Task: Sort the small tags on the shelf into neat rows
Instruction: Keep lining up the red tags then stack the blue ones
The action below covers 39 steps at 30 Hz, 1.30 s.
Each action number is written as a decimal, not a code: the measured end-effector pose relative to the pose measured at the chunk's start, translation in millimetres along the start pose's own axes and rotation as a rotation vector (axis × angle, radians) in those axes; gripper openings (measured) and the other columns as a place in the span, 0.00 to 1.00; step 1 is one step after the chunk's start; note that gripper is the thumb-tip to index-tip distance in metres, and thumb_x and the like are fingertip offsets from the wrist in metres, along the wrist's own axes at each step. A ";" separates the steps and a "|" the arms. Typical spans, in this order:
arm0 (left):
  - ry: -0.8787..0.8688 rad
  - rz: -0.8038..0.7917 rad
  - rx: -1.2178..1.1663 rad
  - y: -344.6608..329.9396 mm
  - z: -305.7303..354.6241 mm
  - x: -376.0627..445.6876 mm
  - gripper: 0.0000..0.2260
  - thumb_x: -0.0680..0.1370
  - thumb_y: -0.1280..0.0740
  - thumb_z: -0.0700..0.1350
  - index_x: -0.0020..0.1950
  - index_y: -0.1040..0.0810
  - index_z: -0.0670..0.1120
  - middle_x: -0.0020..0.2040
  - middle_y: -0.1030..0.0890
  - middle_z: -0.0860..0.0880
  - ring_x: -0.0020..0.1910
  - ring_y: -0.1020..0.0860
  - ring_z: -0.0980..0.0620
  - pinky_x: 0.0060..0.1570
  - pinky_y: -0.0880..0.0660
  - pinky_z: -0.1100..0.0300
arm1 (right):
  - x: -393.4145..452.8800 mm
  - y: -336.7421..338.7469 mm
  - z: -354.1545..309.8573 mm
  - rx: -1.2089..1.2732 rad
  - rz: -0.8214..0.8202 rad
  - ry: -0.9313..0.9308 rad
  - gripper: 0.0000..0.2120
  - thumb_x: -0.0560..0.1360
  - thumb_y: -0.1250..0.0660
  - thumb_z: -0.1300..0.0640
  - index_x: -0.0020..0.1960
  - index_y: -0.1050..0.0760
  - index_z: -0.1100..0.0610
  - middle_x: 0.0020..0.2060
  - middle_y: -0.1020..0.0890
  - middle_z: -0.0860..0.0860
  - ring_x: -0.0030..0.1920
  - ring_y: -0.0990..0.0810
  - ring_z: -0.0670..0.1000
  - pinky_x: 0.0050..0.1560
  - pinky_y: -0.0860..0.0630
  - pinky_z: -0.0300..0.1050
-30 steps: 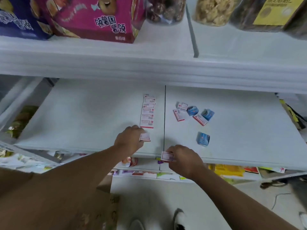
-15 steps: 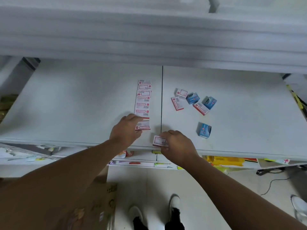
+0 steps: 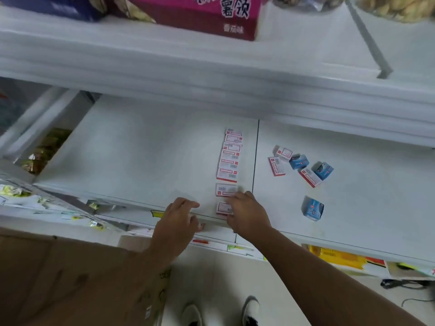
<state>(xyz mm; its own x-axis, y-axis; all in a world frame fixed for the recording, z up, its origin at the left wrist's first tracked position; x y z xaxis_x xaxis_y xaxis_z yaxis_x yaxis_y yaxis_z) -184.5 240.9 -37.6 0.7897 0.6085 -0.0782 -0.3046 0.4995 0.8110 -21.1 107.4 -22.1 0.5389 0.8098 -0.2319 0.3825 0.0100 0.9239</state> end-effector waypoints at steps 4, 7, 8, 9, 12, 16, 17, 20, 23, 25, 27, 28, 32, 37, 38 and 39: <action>-0.003 0.017 -0.041 -15.0 -0.5 -13.2 0.13 0.83 0.31 0.46 0.67 0.21 0.55 0.67 0.23 0.58 0.62 0.24 0.56 0.58 0.20 0.60 | 6.6 -13.7 -1.2 0.028 0.051 0.000 0.24 0.81 0.31 0.50 0.76 0.28 0.51 0.72 0.27 0.49 0.70 0.30 0.54 0.67 0.22 0.53; 0.075 0.016 -0.143 -20.6 4.4 -20.1 0.14 0.83 0.32 0.44 0.68 0.20 0.55 0.66 0.24 0.59 0.58 0.22 0.56 0.49 0.25 0.74 | -8.0 -16.3 0.5 0.066 0.131 -0.022 0.22 0.80 0.30 0.47 0.73 0.25 0.50 0.71 0.26 0.48 0.67 0.27 0.52 0.64 0.20 0.50; 0.123 0.018 -0.206 -22.2 5.8 -20.4 0.14 0.83 0.32 0.43 0.68 0.20 0.54 0.66 0.24 0.59 0.57 0.22 0.57 0.44 0.27 0.78 | -14.4 -16.8 2.9 0.091 0.162 -0.047 0.21 0.80 0.30 0.45 0.71 0.22 0.49 0.69 0.24 0.47 0.66 0.26 0.51 0.63 0.20 0.49; 0.175 0.021 -0.277 -24.1 6.8 -19.3 0.15 0.83 0.32 0.41 0.69 0.21 0.54 0.66 0.23 0.58 0.57 0.22 0.57 0.42 0.28 0.80 | -20.8 -16.7 6.6 0.149 0.198 -0.090 0.19 0.80 0.31 0.44 0.68 0.21 0.49 0.67 0.22 0.46 0.63 0.24 0.50 0.62 0.20 0.48; 0.304 0.025 -0.500 -29.5 12.2 -12.2 0.17 0.84 0.33 0.38 0.70 0.23 0.54 0.67 0.22 0.56 0.63 0.22 0.55 0.42 0.26 0.79 | -40.4 -8.4 17.7 0.593 0.284 -0.322 0.14 0.81 0.32 0.45 0.65 0.22 0.47 0.63 0.20 0.45 0.59 0.21 0.46 0.57 0.18 0.41; 0.336 0.023 -0.721 -41.8 31.4 -3.4 0.21 0.85 0.36 0.40 0.76 0.28 0.56 0.72 0.24 0.58 0.72 0.25 0.53 0.70 0.23 0.48 | -53.0 -10.7 4.5 1.170 0.260 -0.435 0.08 0.86 0.39 0.55 0.58 0.27 0.40 0.54 0.20 0.34 0.55 0.19 0.41 0.43 0.22 0.28; 0.340 0.028 -0.765 -44.4 39.7 -2.3 0.20 0.87 0.38 0.41 0.78 0.29 0.56 0.74 0.25 0.57 0.73 0.26 0.53 0.72 0.25 0.48 | -51.5 -14.2 -0.5 1.217 0.250 -0.420 0.09 0.87 0.41 0.54 0.59 0.27 0.39 0.54 0.19 0.32 0.57 0.19 0.40 0.46 0.22 0.28; 0.370 0.026 -0.892 -54.2 60.5 -2.4 0.17 0.90 0.43 0.48 0.78 0.30 0.56 0.72 0.23 0.58 0.71 0.24 0.55 0.73 0.31 0.56 | -44.1 -29.8 -16.0 1.282 0.190 -0.360 0.14 0.89 0.44 0.53 0.71 0.32 0.39 0.55 0.26 0.17 0.60 0.27 0.24 0.53 0.29 0.21; 0.396 0.067 -0.940 -64.0 64.9 -0.9 0.18 0.90 0.45 0.53 0.79 0.30 0.57 0.72 0.22 0.60 0.73 0.25 0.55 0.76 0.34 0.53 | -35.4 -33.5 -23.3 1.315 0.211 -0.340 0.21 0.89 0.45 0.52 0.80 0.41 0.41 0.60 0.33 0.15 0.58 0.34 0.16 0.56 0.37 0.16; 0.429 0.090 -0.961 -67.8 62.4 4.4 0.20 0.89 0.46 0.57 0.80 0.31 0.57 0.72 0.22 0.58 0.74 0.26 0.53 0.78 0.34 0.49 | -28.6 -33.0 -23.5 1.341 0.225 -0.333 0.21 0.89 0.45 0.53 0.79 0.43 0.39 0.64 0.32 0.22 0.57 0.32 0.17 0.59 0.34 0.18; 0.478 0.089 -0.981 -69.8 60.2 12.8 0.25 0.86 0.46 0.65 0.81 0.31 0.58 0.74 0.23 0.57 0.75 0.27 0.51 0.80 0.36 0.43 | -20.9 -32.4 -20.7 1.347 0.239 -0.334 0.19 0.88 0.44 0.54 0.76 0.42 0.39 0.64 0.30 0.26 0.56 0.29 0.19 0.53 0.32 0.18; 0.497 0.081 -0.986 -70.8 58.9 17.6 0.30 0.82 0.46 0.70 0.81 0.32 0.58 0.74 0.23 0.57 0.75 0.27 0.50 0.80 0.37 0.40 | -17.3 -31.9 -19.1 1.343 0.248 -0.333 0.18 0.88 0.44 0.54 0.75 0.40 0.40 0.64 0.28 0.28 0.58 0.28 0.22 0.52 0.31 0.19; 0.490 0.044 -1.020 -68.7 64.2 31.6 0.27 0.86 0.47 0.66 0.82 0.33 0.56 0.75 0.24 0.54 0.74 0.26 0.49 0.78 0.34 0.49 | -2.9 -34.3 -10.4 1.341 0.293 -0.350 0.17 0.88 0.44 0.55 0.76 0.35 0.44 0.66 0.24 0.35 0.60 0.24 0.29 0.52 0.28 0.22; 0.468 0.043 -1.011 -68.3 66.2 41.4 0.23 0.89 0.49 0.58 0.83 0.35 0.54 0.75 0.25 0.53 0.74 0.27 0.51 0.71 0.34 0.58 | 5.4 -37.5 -8.1 1.334 0.286 -0.377 0.22 0.88 0.43 0.53 0.81 0.38 0.46 0.71 0.25 0.40 0.65 0.26 0.31 0.62 0.29 0.26; 0.463 0.041 -1.007 -67.9 65.6 43.5 0.23 0.89 0.49 0.59 0.83 0.35 0.54 0.76 0.25 0.53 0.74 0.27 0.51 0.72 0.34 0.58 | 6.9 -37.6 -8.3 1.330 0.288 -0.378 0.22 0.88 0.43 0.53 0.81 0.37 0.46 0.71 0.25 0.41 0.66 0.26 0.33 0.64 0.29 0.29; 0.457 0.034 -1.005 -68.5 64.8 46.4 0.23 0.89 0.49 0.59 0.83 0.35 0.55 0.76 0.25 0.53 0.74 0.27 0.51 0.73 0.34 0.57 | 9.2 -38.1 -8.0 1.326 0.287 -0.378 0.21 0.88 0.44 0.52 0.81 0.37 0.46 0.71 0.25 0.41 0.67 0.26 0.35 0.64 0.29 0.31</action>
<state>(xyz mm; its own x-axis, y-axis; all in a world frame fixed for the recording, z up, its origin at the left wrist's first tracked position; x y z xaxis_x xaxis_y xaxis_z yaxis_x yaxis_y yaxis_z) -92.5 195.0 -59.2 0.5648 0.6982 -0.4399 -0.7800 0.6258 -0.0082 -36.6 119.2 -56.9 0.8029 0.4827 -0.3497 0.5253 -0.8503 0.0325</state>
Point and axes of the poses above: each hand's wrist, its own x-axis towards the middle knuckle, its own y-axis out of the back of the hand, z = x × y, the point moved 5 cm from there along x, towards the middle knuckle
